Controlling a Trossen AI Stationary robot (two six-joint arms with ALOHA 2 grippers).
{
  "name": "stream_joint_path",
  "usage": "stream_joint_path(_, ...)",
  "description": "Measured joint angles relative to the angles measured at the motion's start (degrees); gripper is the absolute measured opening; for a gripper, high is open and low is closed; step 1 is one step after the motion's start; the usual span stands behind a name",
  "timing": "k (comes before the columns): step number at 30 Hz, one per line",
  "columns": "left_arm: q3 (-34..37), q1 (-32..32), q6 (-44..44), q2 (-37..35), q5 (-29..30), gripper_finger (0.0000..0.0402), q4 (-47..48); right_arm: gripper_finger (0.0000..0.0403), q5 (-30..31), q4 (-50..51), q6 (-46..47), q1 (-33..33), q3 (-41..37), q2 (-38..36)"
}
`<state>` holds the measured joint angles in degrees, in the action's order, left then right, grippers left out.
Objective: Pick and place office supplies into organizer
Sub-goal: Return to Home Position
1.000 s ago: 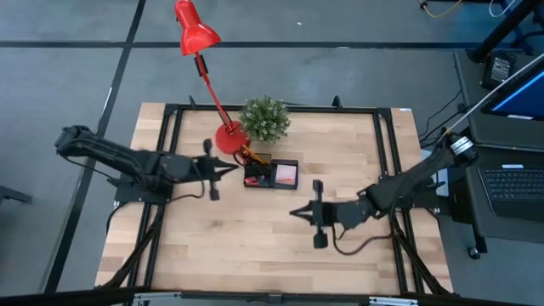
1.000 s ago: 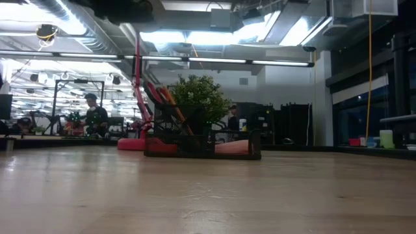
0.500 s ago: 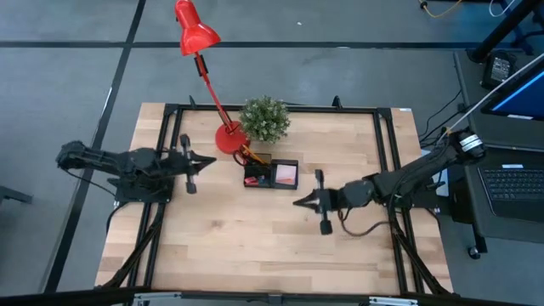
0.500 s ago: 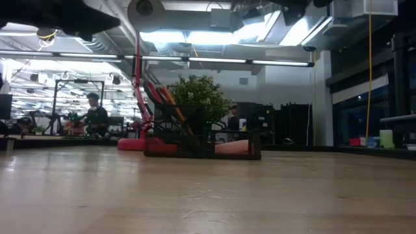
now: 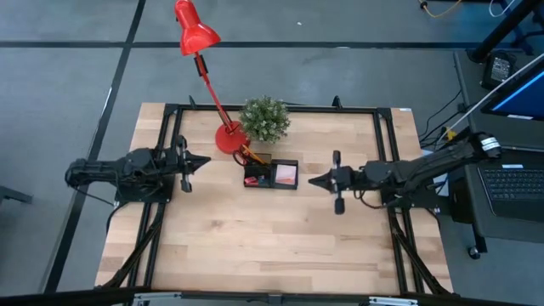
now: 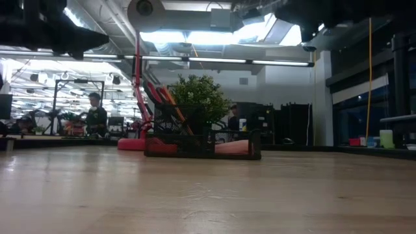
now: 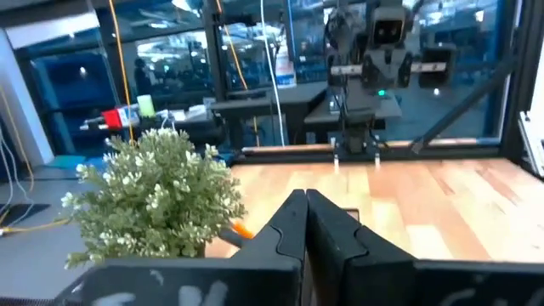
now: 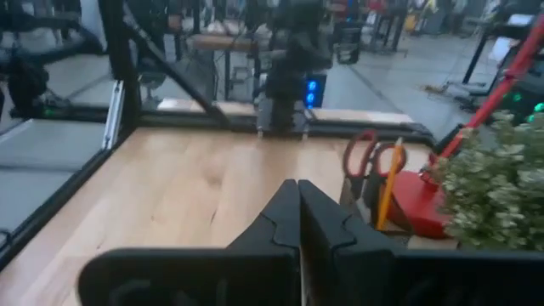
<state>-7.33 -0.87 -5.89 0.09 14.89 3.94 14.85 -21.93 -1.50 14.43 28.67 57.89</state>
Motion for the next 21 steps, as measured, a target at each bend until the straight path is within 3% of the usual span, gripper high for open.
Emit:
stream_joint_path(11, 6.7, 3.8, 3.1, -0.1, -2.7, 0.0001, -6.3, 0.0000, -0.1, -15.1, 1.4, 0.0, -13.6, -4.9)
stream_joint_path(21, 6.9, 8.0, 1.7, 0.1, -5.1, 0.0001, -6.7, 0.0000, 0.0, -23.6, -1.1, 0.0, -20.5, -4.9)
